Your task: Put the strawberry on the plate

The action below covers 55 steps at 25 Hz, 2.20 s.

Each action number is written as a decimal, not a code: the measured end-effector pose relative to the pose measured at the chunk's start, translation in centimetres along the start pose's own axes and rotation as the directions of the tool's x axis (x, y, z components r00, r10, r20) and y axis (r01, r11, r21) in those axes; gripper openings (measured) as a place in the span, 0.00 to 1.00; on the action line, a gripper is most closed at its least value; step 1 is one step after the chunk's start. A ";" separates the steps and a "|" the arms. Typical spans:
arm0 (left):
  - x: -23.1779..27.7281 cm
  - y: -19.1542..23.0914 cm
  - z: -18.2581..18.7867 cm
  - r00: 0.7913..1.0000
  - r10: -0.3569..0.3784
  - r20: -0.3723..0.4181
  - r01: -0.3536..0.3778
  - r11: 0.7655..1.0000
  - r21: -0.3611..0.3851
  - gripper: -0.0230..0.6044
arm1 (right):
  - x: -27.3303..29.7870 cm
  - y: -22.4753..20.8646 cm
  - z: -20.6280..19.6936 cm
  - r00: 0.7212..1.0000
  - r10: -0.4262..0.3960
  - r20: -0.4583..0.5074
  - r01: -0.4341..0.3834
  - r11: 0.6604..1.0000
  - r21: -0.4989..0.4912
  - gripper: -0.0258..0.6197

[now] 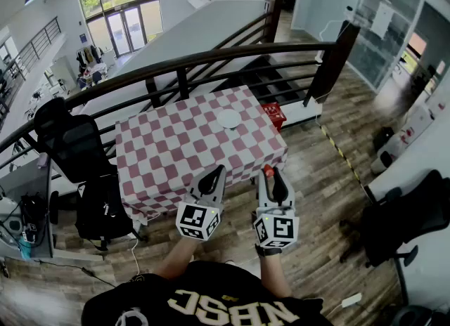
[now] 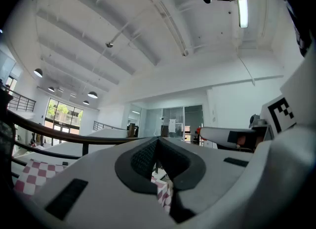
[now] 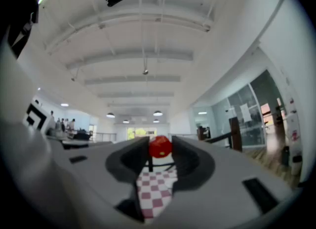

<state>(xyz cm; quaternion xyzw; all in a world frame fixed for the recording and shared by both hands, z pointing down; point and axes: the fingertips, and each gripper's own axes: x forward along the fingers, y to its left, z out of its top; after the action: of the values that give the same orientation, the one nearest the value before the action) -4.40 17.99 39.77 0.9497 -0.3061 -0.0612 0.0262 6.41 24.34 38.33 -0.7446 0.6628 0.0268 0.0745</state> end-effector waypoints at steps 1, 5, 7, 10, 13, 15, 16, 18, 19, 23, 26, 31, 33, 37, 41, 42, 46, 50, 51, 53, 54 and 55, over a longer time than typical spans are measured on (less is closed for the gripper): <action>0.1 -0.4 -0.3 1.000 0.001 -0.005 -0.001 1.000 0.001 0.05 | -0.2 -0.1 -0.1 1.000 0.007 -0.002 -0.007 1.000 -0.005 0.27; 0.0 -2.5 -1.9 0.999 0.003 -0.037 -0.003 1.000 0.006 0.05 | -1.6 -0.7 -0.5 1.000 0.022 -0.015 -0.022 1.000 -0.016 0.27; -0.3 -3.6 -2.9 0.998 -0.003 -0.061 0.004 1.000 0.023 0.05 | -2.2 -1.0 -1.1 0.999 0.025 -0.024 -0.026 1.000 -0.015 0.27; -0.5 -4.8 -4.0 0.995 -0.016 -0.097 0.020 0.999 0.040 0.05 | -2.8 -1.0 -2.3 0.998 0.034 -0.046 -0.034 0.999 -0.008 0.27; -0.2 -5.1 -4.6 0.993 -0.010 -0.118 0.014 0.999 0.031 0.05 | -2.6 -1.1 -3.0 0.997 0.046 -0.061 -0.045 0.999 0.009 0.27; 0.3 -4.4 -4.9 0.993 0.000 -0.122 0.003 1.000 0.028 0.05 | -1.9 -1.0 -3.2 0.997 0.055 -0.059 -0.054 0.999 0.008 0.27; 0.6 -4.0 -5.1 0.992 0.004 -0.125 -0.001 1.000 0.026 0.05 | -1.5 -1.1 -3.3 0.997 0.056 -0.060 -0.055 0.998 0.006 0.27; 1.7 -3.1 -5.7 0.992 0.007 -0.128 -0.005 1.000 0.020 0.05 | -0.4 -1.6 -3.8 0.997 0.049 -0.067 -0.048 0.999 0.005 0.27; 2.5 -2.6 -5.9 0.992 0.006 -0.127 -0.004 1.000 0.015 0.05 | 0.3 -2.0 -4.1 0.996 0.043 -0.072 -0.043 0.999 0.003 0.27; 6.9 0.0 -7.1 0.993 -0.019 -0.119 0.016 1.000 -0.019 0.05 | 4.2 -3.6 -5.1 0.996 0.019 -0.084 -0.022 0.999 -0.028 0.27; 10.5 2.4 -7.7 0.992 -0.032 -0.120 0.027 0.999 -0.041 0.05 | 8.0 -4.3 -5.8 0.994 0.007 -0.111 -0.011 0.999 -0.037 0.27; 16.3 8.1 -6.3 0.993 -0.051 -0.102 0.044 0.996 -0.073 0.05 | 15.9 -3.7 -5.9 0.991 0.012 -0.133 -0.017 0.999 -0.037 0.27; 18.4 10.8 -5.9 0.996 -0.043 -0.084 0.036 0.995 -0.088 0.05 | 19.1 -3.5 -6.0 0.991 0.011 -0.133 -0.021 0.997 -0.077 0.27; 21.2 15.7 -5.9 0.996 -0.019 -0.082 0.009 0.993 -0.116 0.05 | 24.4 -3.5 -6.7 0.990 0.003 -0.142 -0.018 0.995 -0.101 0.27; 23.5 19.0 -6.2 0.994 -0.031 -0.103 0.022 0.996 -0.087 0.05 | 28.6 -3.3 -7.8 0.989 -0.002 -0.146 -0.010 0.996 -0.086 0.27; 24.1 19.4 -6.3 0.994 -0.041 -0.106 0.033 0.996 -0.079 0.05 | 29.3 -3.2 -8.2 0.989 -0.002 -0.149 -0.010 0.997 -0.079 0.27; 26.4 20.3 -8.1 0.987 -0.074 -0.140 0.061 0.994 -0.094 0.05 | 31.2 -3.1 -10.4 0.983 0.002 -0.183 -0.013 0.998 -0.059 0.27; 28.7 19.8 -11.0 0.975 -0.109 -0.196 0.090 0.991 -0.103 0.05 | 33.0 -5.4 -11.8 0.982 -0.019 -0.188 0.010 0.999 -0.045 0.27; 29.4 19.8 -11.7 0.972 -0.110 -0.208 0.089 0.990 -0.107 0.05 | 33.6 -6.2 -12.0 0.982 -0.024 -0.190 0.015 0.999 -0.049 0.27; 30.8 19.8 -13.2 0.965 -0.109 -0.240 0.082 0.989 -0.120 0.05 | 34.9 -7.8 -12.8 0.978 -0.037 -0.203 0.020 0.996 -0.088 0.27; 31.5 19.7 -13.8 0.960 -0.112 -0.256 0.082 0.989 -0.126 0.05 | 35.5 -8.5 -13.2 0.976 -0.045 -0.213 0.018 0.992 -0.124 0.27; 32.2 19.6 -14.2 0.956 -0.116 -0.270 0.084 0.988 -0.127 0.05 | 36.1 -9.1 -13.4 0.975 -0.046 -0.219 0.011 0.988 -0.157 0.27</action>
<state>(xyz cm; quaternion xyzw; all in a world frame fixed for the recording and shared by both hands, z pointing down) 12.07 -16.62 52.33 0.9601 -0.2469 0.0533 0.1198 19.01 -12.13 47.28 -0.7559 0.6521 -0.0064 -0.0577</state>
